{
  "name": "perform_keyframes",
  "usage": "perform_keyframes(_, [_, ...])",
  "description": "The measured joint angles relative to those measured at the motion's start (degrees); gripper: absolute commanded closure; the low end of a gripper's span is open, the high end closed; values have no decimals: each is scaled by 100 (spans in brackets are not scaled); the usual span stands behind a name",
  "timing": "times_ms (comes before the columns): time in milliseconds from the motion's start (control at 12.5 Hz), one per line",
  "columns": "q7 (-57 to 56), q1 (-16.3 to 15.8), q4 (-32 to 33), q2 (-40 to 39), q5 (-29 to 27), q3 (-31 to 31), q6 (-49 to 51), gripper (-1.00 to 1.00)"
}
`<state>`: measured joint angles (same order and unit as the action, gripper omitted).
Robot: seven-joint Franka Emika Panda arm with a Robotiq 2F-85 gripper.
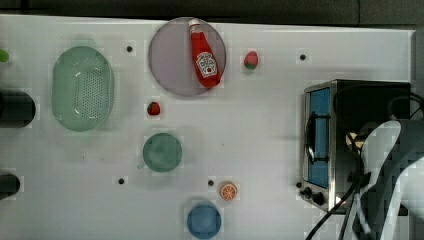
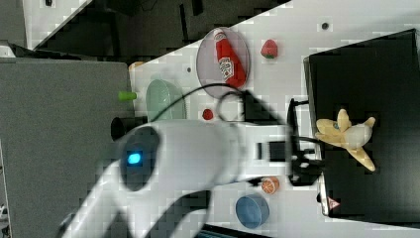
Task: Pick banana from table and place on oven.
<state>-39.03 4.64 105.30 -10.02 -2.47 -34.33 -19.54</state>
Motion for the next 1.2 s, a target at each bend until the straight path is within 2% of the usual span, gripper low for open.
perform_keyframes(160, [162,-117,-62,570,7,341,689,-100])
perform_keyframes(320, [825,-291,-56,1184,43,778,983,-100])
perform_keyframes(640, [2995,-398,84,2034,34,2144,1133,-100])
perform_keyframes(880, [4239,-756,274,2164,92,2814,1155,-100])
perform_keyframes(960, [4517,-778,386,2146,128,2993,1156,-100])
perform_keyframes(1200, [4843,-860,492,1930,665,3060,1079,-100])
